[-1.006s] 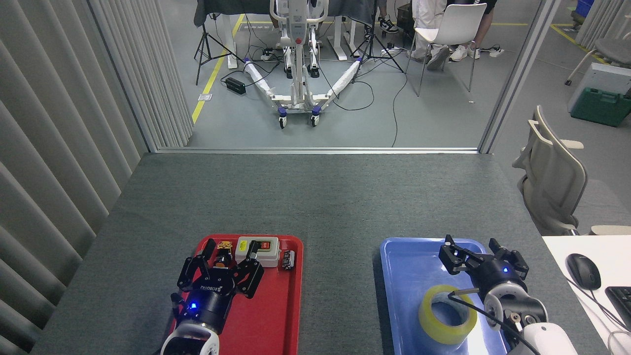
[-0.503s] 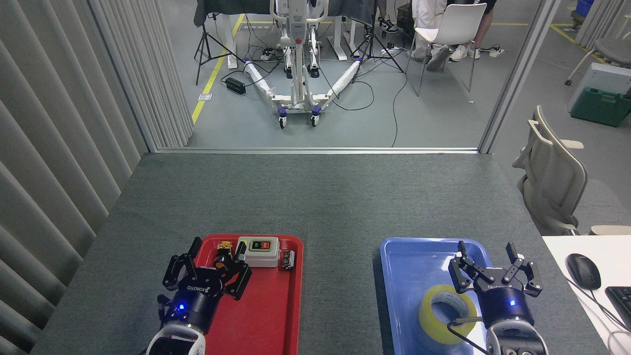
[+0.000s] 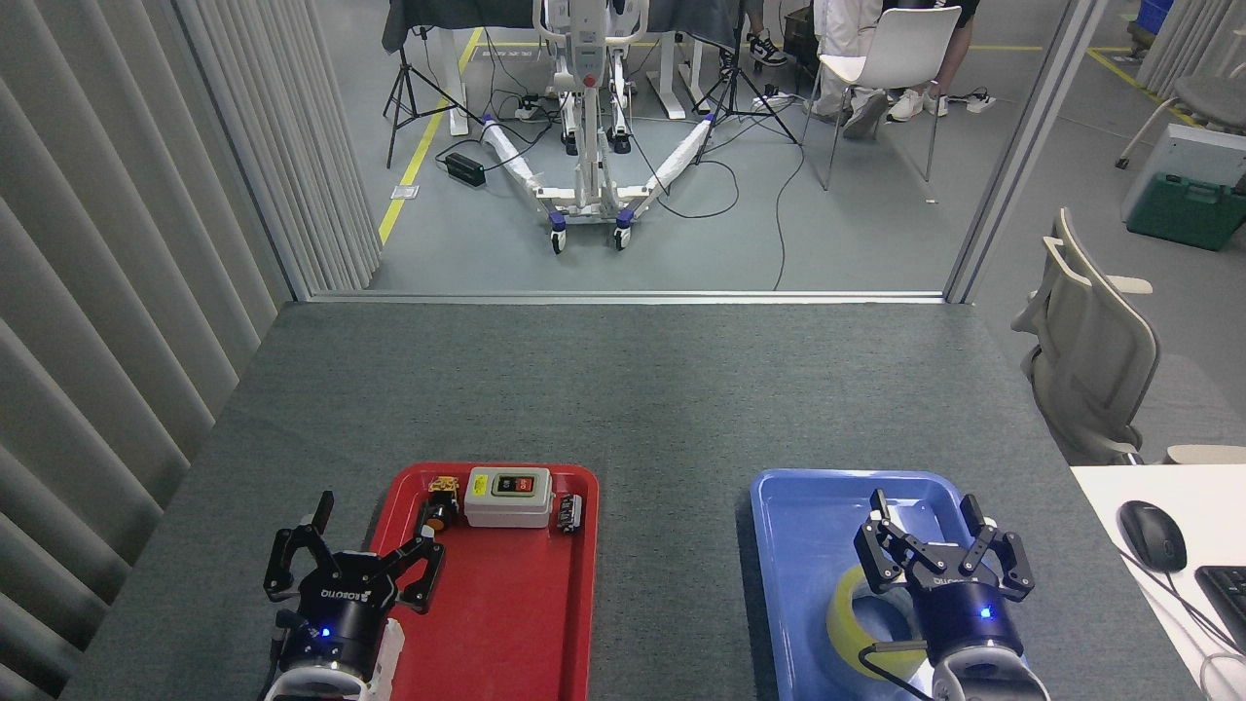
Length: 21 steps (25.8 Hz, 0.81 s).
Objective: Place and move tape with both arms
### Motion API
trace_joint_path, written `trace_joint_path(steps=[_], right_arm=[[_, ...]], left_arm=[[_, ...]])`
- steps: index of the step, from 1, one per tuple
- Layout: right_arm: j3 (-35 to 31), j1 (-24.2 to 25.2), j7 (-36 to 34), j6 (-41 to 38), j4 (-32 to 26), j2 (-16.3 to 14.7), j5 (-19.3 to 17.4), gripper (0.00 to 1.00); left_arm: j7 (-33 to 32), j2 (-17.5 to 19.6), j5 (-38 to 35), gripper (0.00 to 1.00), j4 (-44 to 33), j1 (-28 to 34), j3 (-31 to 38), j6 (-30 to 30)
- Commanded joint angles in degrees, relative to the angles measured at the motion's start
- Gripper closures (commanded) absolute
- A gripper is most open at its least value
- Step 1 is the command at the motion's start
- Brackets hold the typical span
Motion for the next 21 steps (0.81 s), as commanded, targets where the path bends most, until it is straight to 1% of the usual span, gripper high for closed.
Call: trace_joint_path(steps=[1, 3, 6, 13, 17, 21], right_arm=[[0.39, 1.07, 0.1, -1.0, -0.79, 0.57, -1.54, 0.0], [0.3, 2.21, 0.01, -1.71, -3.08, 0.4, -1.54, 0.0], [0.04, 3.62, -0.08, -2.5, -4.75, 0.4, -1.54, 0.0], [-0.14, 4.32, 0.01, -2.59, -5.01, 0.57, -1.54, 0.0], [-0.14, 4.67, 0.01, -2.5, -5.19, 0.4, -1.54, 0.0], [-0.32, 7.4, -0.08, -2.5, -7.47, 0.22, -1.54, 0.0]], left_arm=[[0.13, -0.12, 1.06, 0.0, -0.02, 0.23, 0.11, -0.37], [0.04, -0.03, 1.5, 0.0, -0.37, 0.41, 0.11, -0.54], [0.04, 0.06, 3.52, 0.0, -0.99, 1.38, 0.2, -0.89], [0.04, 0.06, 4.75, 0.0, -1.17, 1.64, 0.11, -0.98], [0.04, 0.15, 4.75, 0.0, -1.87, 3.49, 0.37, -1.51], [0.04, 0.32, 5.63, 0.0, -2.48, 4.54, 0.73, -1.51]])
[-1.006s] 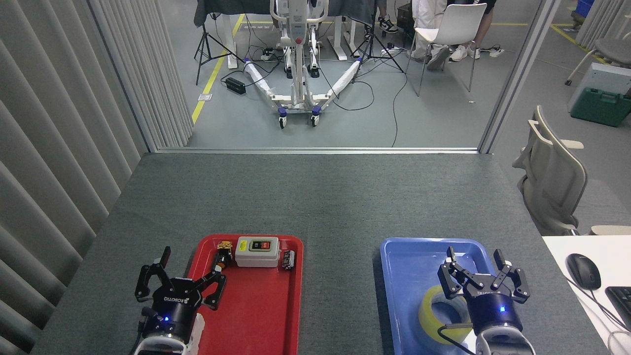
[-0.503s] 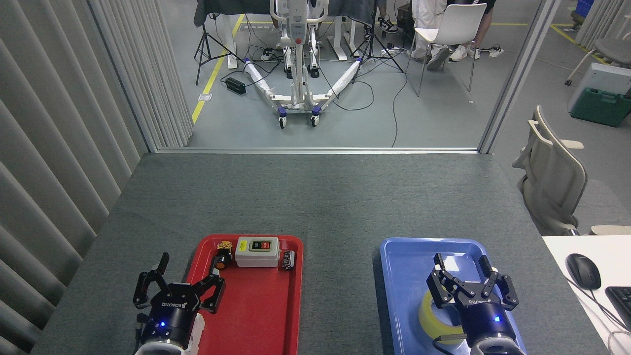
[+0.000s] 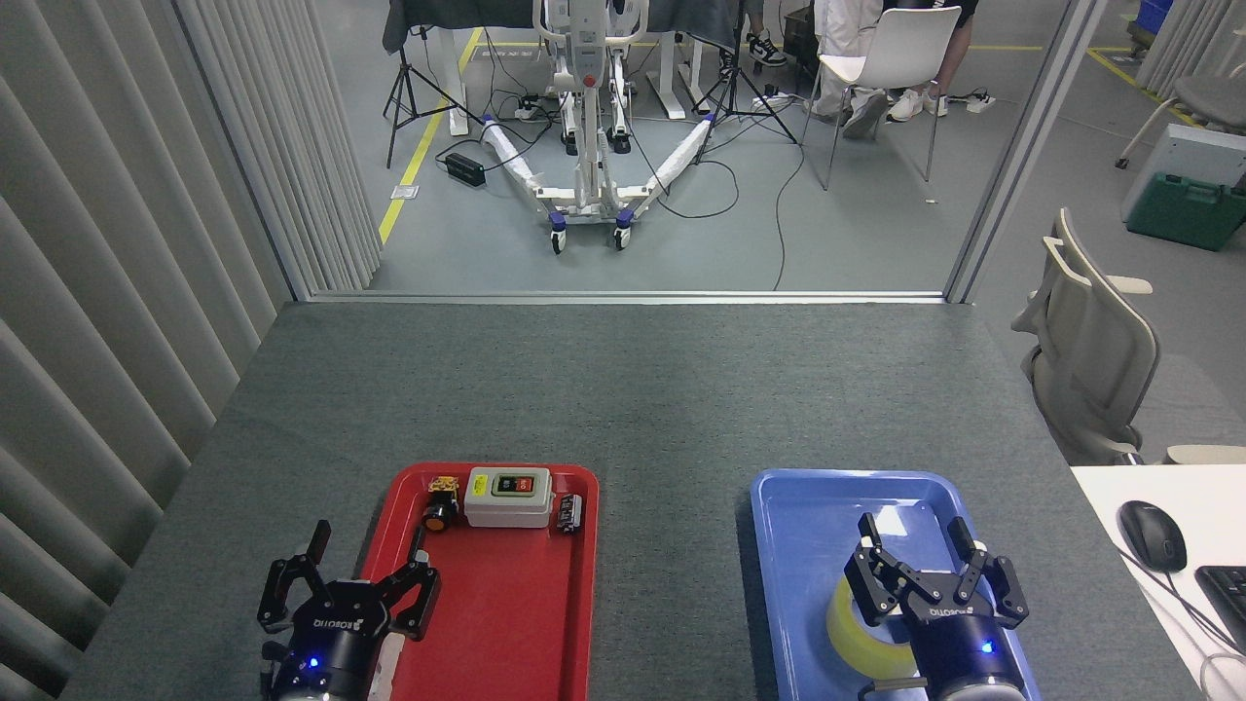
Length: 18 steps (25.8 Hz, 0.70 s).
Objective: Place and move tape with both arms
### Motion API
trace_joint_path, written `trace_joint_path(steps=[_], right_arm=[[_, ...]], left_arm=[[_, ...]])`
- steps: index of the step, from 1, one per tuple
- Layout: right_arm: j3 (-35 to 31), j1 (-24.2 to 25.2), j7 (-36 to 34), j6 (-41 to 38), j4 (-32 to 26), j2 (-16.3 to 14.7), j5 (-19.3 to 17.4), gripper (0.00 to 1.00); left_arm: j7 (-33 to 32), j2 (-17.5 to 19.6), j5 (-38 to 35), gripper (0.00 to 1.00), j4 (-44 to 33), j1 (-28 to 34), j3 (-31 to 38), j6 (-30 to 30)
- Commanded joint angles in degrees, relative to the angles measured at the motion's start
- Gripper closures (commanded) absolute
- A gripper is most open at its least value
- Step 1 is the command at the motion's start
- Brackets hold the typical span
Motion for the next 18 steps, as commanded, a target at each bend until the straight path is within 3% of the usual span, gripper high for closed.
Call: trace_joint_path(steps=[1, 7, 18], right_arm=[[-0.21, 2.8, -0.05, 0.07, -2.61, -0.12, 0.09, 0.0], [-0.47, 8.07, -0.05, 0.07, -6.92, 0.32, 0.62, 0.0], [-1.26, 8.34, -0.05, 0.16, -7.01, -0.47, 0.62, 0.0]], left_arm=[[-0.09, 0.11, 1.15, 0.0, -0.54, 0.67, 0.18, -0.04], [-0.17, 0.29, 1.76, 0.0, -2.12, 1.55, 0.27, -0.13], [-0.17, 0.38, 3.08, 0.0, -2.82, 1.64, 0.27, -1.63]])
